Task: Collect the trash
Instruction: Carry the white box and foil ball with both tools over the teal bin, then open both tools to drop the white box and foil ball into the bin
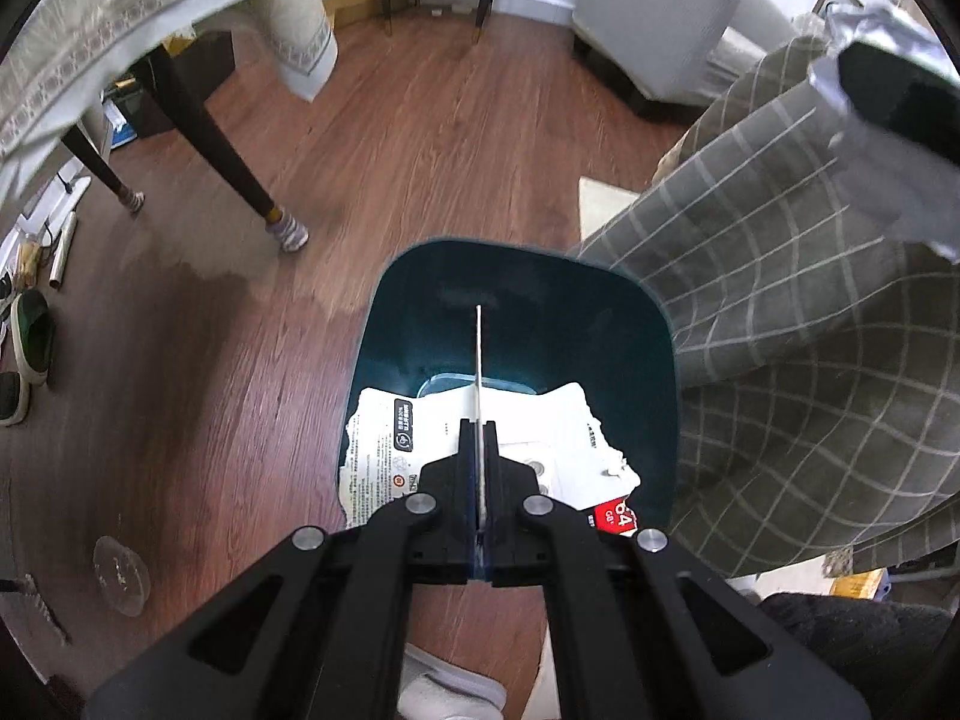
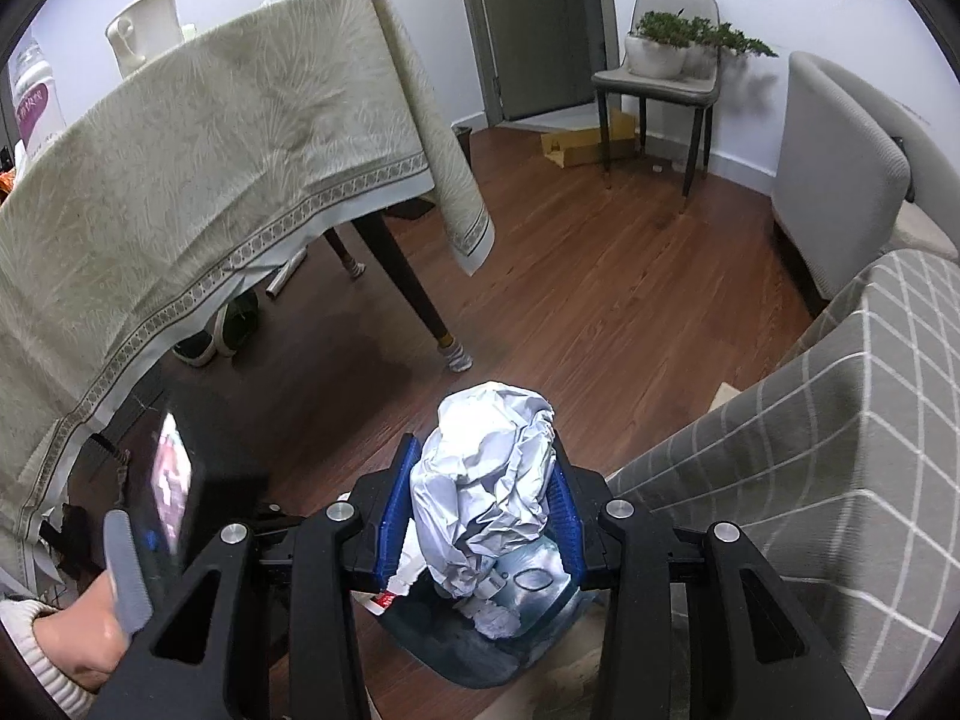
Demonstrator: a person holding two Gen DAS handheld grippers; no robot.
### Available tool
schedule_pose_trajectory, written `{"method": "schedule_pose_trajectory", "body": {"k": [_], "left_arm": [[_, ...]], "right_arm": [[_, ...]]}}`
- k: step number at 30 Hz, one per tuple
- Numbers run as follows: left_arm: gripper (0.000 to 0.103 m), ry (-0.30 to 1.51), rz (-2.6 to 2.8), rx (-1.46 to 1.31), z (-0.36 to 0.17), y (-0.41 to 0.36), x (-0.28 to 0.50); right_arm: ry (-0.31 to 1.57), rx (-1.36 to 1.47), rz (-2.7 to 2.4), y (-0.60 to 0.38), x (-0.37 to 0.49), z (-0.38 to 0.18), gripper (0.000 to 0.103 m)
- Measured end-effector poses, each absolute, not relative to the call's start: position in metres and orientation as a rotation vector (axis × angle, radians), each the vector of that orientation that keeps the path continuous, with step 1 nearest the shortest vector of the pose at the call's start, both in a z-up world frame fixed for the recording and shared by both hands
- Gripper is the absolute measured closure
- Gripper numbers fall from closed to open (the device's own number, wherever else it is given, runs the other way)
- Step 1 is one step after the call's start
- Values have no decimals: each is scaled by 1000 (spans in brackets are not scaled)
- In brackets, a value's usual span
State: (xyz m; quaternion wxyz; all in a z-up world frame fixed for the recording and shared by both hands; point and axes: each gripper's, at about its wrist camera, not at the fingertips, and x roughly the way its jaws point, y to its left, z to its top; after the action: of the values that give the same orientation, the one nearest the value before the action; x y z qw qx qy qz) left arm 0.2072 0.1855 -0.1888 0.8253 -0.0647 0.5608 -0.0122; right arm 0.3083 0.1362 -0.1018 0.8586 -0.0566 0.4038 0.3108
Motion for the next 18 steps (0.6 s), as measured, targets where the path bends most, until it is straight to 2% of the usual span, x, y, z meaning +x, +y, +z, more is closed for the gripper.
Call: {"method": "schedule_pose_trajectory", "body": {"k": [7,9,10,12,14,16,18], "left_arm": [[97,1243,-35,-138,-212,193,203],[87,1244,-30,-119,-214,195,201],[76,1243,-27,-113,-214,196,201],[66,1227,-22,-110,-211,199,199],[64,1206,-19,-115,-205,203,198],[53,1183,-15,-120,-199,206,197],[47,1152,-15,-132,-191,210,195]], "right_arm": [[918,-145,652,152,314,-124,62],[935,-153,649,157,316,-131,61],[946,-159,648,160,317,-136,62],[957,-166,645,163,319,-140,62],[971,-174,641,167,320,-147,62],[988,-181,635,170,322,-154,62],[1001,-187,631,173,324,-160,62]]}}
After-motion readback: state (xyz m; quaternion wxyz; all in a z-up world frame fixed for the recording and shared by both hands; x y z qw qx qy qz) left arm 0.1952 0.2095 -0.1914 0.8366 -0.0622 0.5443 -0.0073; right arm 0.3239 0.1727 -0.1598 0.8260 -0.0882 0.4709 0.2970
